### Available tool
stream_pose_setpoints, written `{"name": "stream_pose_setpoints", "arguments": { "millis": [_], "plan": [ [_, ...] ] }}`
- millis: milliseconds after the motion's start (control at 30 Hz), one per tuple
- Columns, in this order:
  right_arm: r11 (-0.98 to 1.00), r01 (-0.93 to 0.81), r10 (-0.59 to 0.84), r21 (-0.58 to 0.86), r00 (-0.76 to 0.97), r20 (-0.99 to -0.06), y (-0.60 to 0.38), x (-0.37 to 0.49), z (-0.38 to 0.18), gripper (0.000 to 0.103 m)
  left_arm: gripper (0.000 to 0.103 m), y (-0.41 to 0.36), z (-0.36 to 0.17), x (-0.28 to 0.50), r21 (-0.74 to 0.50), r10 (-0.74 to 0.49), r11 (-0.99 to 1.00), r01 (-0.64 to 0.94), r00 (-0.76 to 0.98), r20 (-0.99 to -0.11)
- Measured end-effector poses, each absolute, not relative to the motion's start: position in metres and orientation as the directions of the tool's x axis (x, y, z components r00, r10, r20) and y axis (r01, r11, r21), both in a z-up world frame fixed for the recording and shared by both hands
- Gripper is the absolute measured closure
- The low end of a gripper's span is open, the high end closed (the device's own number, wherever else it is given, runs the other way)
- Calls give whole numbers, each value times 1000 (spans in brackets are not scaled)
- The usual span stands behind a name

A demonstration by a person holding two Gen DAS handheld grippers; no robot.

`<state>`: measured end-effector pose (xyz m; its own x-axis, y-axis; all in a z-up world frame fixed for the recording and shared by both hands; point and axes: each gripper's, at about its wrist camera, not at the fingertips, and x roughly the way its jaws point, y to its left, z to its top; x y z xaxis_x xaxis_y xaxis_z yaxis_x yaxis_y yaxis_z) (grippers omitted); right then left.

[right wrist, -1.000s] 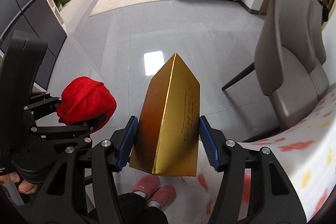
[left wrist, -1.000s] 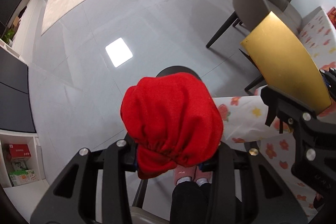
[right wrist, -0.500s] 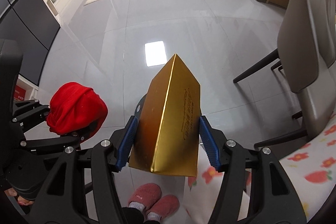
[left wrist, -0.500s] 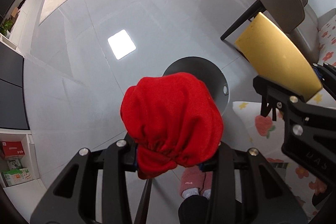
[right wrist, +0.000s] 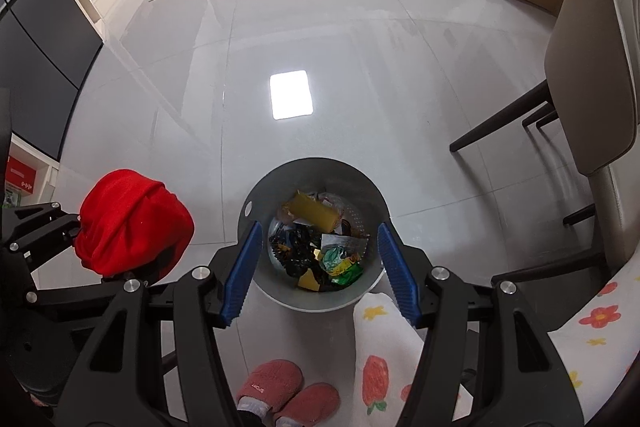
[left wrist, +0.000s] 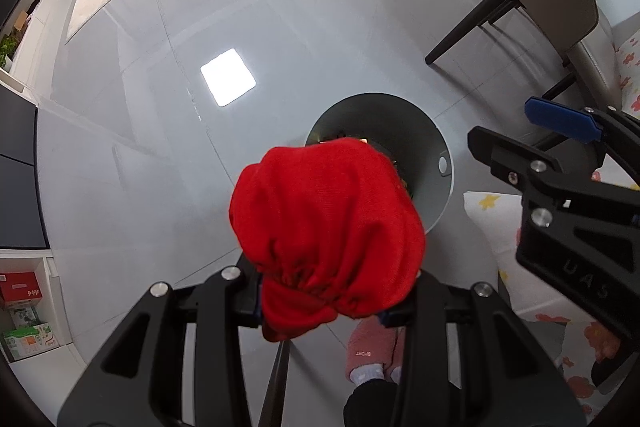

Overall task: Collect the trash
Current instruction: 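Open right tool to drop the gold box while left tool releases red ball into bin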

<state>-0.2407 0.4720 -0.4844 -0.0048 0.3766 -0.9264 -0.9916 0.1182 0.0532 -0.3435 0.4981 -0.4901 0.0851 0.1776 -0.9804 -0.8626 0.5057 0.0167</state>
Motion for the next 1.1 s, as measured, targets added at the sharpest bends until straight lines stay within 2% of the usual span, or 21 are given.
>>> {"name": "stream_pose_setpoints", "arguments": {
  "millis": [400,600,800,1000,1100],
  "plan": [
    [215,-976,380,24,61,-923,469,-212,-477,43,63,501,-506,-315,-17,171,564,-826,136,-976],
    [250,-968,375,9,88,-923,468,-202,-476,43,45,504,-512,-299,-29,166,590,-807,157,-973],
    [268,-963,372,11,93,-923,463,-196,-474,43,42,506,-518,-290,-36,134,609,-792,148,-980],
    [267,-964,377,8,97,-921,460,-195,-470,43,29,503,-513,-294,-54,124,617,-785,166,-978],
    [273,-962,379,8,100,-920,459,-195,-468,43,29,502,-510,-290,-48,134,617,-786,164,-977]
  ]
}}
